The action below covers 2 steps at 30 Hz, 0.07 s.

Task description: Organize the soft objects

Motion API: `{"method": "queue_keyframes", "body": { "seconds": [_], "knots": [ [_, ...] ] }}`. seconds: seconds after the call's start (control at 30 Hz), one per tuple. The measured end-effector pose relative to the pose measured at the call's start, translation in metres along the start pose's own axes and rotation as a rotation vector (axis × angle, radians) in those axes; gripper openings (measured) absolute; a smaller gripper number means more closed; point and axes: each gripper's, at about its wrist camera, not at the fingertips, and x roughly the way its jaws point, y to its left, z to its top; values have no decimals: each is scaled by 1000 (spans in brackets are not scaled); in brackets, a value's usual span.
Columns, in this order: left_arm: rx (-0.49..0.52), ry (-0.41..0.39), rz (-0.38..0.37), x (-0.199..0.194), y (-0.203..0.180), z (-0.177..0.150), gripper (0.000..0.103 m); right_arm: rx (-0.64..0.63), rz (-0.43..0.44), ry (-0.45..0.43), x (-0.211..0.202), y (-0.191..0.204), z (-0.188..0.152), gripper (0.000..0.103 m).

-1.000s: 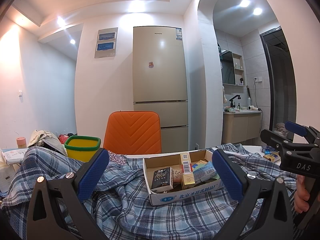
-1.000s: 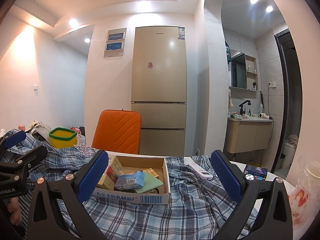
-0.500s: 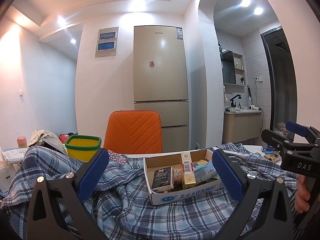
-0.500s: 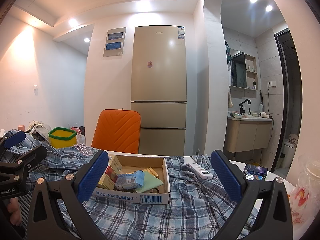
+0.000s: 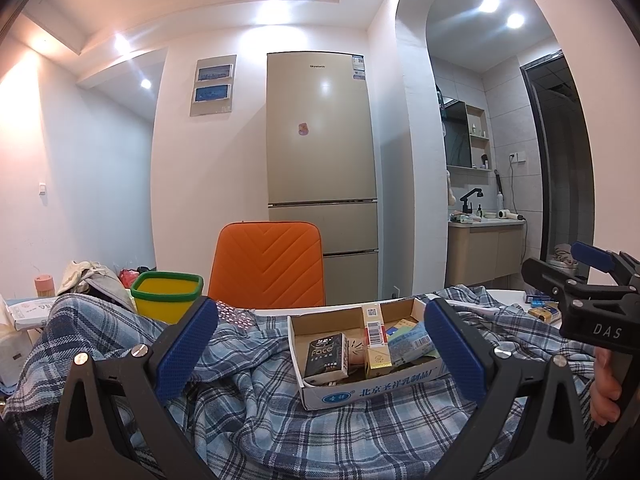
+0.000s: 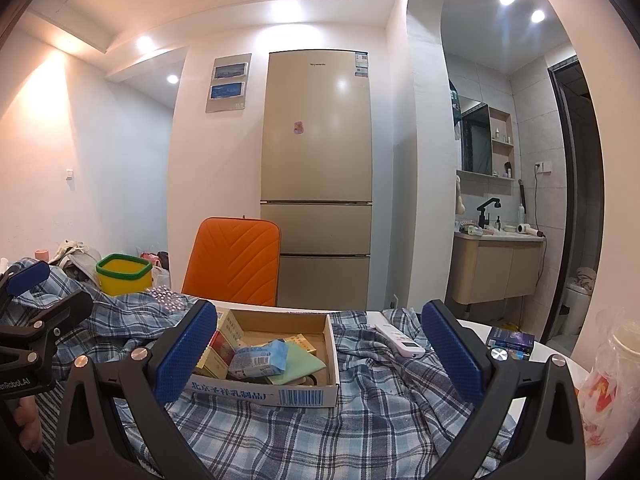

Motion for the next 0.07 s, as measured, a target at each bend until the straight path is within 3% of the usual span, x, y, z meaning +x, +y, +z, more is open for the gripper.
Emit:
{"method": "queue_keyframes", "body": {
  "seconds": [0.07],
  "knots": [
    [-1, 1, 1, 0, 0, 0, 103, 4, -1, 4, 0, 0, -2, 103]
  ]
}}
